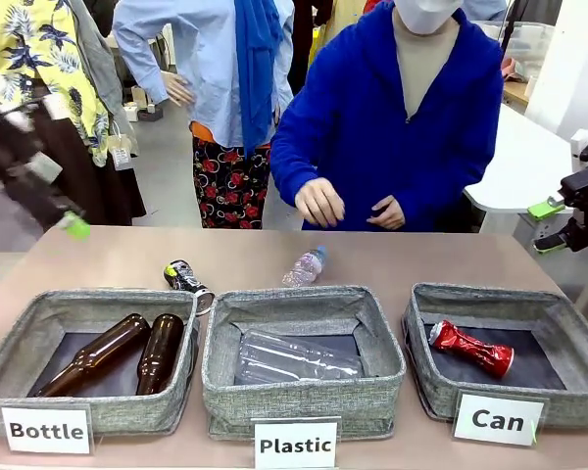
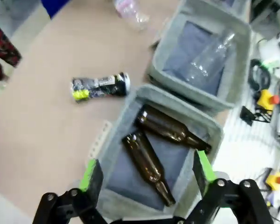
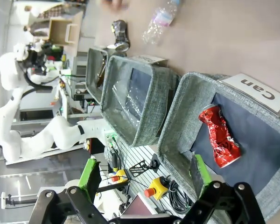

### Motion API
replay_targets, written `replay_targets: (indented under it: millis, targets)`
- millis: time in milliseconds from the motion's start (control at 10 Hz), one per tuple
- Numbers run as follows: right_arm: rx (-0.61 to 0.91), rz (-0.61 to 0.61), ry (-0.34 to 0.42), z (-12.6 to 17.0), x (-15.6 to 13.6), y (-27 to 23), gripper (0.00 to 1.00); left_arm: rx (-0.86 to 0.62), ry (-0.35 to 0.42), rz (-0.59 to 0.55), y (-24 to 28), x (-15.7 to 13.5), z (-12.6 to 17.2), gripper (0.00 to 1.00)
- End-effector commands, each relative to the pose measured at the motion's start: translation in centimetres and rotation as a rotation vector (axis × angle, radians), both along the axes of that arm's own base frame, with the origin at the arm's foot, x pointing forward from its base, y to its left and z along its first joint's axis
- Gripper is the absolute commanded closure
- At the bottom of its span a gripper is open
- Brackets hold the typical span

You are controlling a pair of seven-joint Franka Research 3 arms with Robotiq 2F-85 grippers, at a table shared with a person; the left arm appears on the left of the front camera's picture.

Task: Sort the can waste into the basket.
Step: Pick up the can waste from the table and place it in the right Fabric basket.

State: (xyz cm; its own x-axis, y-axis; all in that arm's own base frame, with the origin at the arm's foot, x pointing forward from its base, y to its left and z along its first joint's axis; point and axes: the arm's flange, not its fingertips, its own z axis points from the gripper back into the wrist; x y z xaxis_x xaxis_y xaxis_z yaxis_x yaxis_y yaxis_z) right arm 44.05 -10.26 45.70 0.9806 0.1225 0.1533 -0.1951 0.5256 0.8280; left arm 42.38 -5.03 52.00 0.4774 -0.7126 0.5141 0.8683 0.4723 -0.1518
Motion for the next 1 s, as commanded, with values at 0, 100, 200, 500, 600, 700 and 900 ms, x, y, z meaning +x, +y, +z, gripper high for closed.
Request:
replay_targets:
  millis: [0, 100, 200, 500, 600, 700, 900]
  targets:
    - [-0.002, 0.014, -0.016, 0.3, -0.1, -0.2, 0.00, 0.192, -0.109, -0.193, -2.7, 4.7, 0.5, 0.00]
    - [-0.002, 0.014, -0.016, 0.3, -0.1, -0.2, 0.00, 0.223, -0.193, -0.315, -4.5, 6.7, 0.1, 0.00]
    - [-0.002, 0.014, -0.016, 0.3, -0.1, -0.2, 0.00, 0.224, -0.291, -0.534, -5.9, 8.4, -0.7, 0.00]
    - [-0.002, 0.014, -0.016, 0.3, -0.1, -0.2, 0.00, 0.148, -0.539, -1.226, -11.0, 11.4, -3.9, 0.00]
    - [-0.002, 0.014, -0.016, 0.3, -0.1, -0.2, 0.00, 0.142, -0.582, -1.347, -12.7, 11.6, -4.9, 0.00]
    - [-0.002, 0.014, -0.016, 0.3, -0.1, -0.2, 0.00, 0.172, -0.596, -1.419, -13.9, 11.6, -5.7, 0.00]
    - [-0.002, 0.014, -0.016, 0.3, -0.1, -0.2, 0.00, 0.182, -0.499, -1.313, -15.5, 11.7, -5.7, 0.00]
